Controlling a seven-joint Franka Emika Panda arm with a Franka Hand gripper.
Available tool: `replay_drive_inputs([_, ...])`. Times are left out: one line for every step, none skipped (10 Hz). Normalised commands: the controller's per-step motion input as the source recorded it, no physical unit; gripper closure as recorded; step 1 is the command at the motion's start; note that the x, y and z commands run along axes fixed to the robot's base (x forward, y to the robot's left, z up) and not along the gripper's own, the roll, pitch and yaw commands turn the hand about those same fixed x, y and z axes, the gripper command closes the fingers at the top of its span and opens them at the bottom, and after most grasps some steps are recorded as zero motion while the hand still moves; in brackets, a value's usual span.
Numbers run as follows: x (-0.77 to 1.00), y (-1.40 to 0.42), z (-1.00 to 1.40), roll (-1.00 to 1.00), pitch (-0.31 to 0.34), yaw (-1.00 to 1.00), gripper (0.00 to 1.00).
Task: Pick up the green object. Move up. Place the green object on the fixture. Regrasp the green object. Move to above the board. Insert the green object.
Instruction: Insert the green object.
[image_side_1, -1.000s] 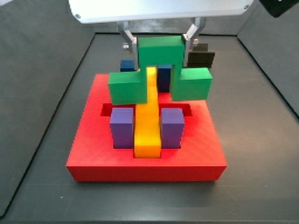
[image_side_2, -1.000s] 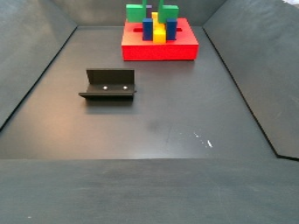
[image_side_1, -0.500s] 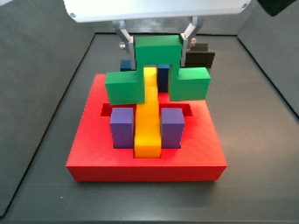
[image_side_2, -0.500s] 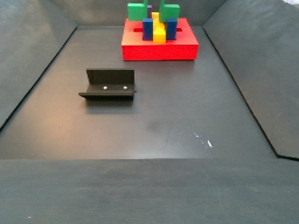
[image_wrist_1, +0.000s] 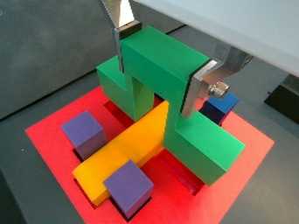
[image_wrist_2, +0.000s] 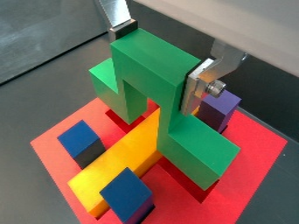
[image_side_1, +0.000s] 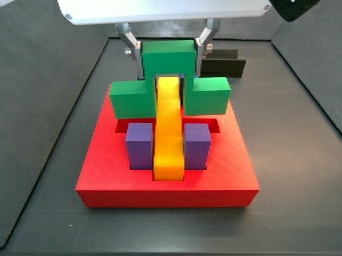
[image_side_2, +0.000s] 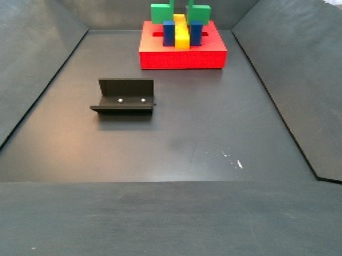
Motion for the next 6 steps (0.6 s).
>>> replay_drive_inputs([0.0, 0.0, -0.02, -0.04, -0.017, 0.0, 1.0])
replay_drive_inputs([0.04, 0.0, -0.11, -0.11, -0.066, 0.0, 1.0])
replay_drive_inputs([0.06, 0.0, -0.16, -0.15, -0.094, 0.0, 1.0])
replay_drive_inputs([0.0, 0.03, -0.23, -0.15, -0.113, 0.0, 1.0])
replay_drive_inputs([0.01, 0.01, -0.2, -0.15, -0.099, 0.0, 1.0])
replay_drive_inputs([0.0, 0.06, -0.25, -0.16, -0.099, 0.0, 1.0])
